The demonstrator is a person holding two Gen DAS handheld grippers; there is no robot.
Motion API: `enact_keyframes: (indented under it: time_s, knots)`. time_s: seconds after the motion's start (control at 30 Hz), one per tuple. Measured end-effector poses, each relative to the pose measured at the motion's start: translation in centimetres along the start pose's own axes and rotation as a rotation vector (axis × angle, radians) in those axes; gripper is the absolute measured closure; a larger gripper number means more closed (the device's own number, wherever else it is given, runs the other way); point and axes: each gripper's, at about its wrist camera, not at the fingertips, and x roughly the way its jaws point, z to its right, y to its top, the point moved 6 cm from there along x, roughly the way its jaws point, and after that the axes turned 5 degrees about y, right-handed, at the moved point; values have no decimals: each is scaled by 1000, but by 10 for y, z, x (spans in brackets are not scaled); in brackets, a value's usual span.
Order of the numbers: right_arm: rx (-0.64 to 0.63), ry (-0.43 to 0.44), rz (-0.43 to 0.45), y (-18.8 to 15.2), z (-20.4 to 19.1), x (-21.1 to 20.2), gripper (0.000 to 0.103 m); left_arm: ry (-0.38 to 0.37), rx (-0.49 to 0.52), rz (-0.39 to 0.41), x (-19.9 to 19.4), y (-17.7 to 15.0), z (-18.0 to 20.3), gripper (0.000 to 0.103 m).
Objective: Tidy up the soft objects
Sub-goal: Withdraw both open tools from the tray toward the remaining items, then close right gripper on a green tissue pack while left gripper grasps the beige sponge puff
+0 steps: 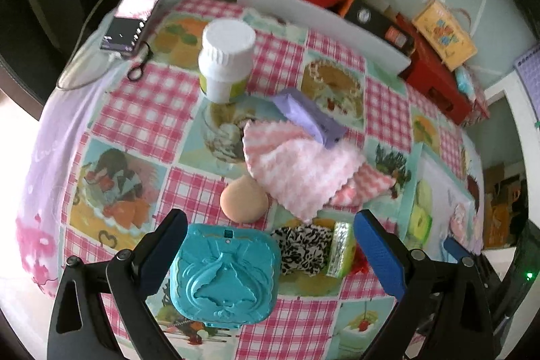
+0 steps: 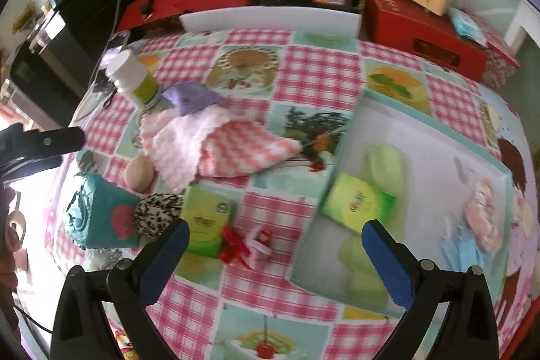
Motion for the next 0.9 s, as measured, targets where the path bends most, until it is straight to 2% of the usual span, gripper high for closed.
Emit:
enact_keyframes:
  time_s: [0.13, 0.27, 0.4, 0.57, 0.9]
  knots:
    - [-32, 27, -33, -1, -17, 18, 0, 8, 34, -38, 12, 2, 4, 4]
    - [-47, 45, -60, -2, -26, 31, 1, 11, 20, -97, 25, 9, -1, 4]
    - [-27, 83, -88, -2, -31, 46, 4, 52, 21, -166, 38, 14, -7, 4]
    - [-4, 118, -125, 0, -34, 64, 13, 101, 31, -251, 56, 18, -13, 4]
    - [-9, 144, -182, 3, -41, 90, 24, 130, 16, -380, 92, 19, -17, 5]
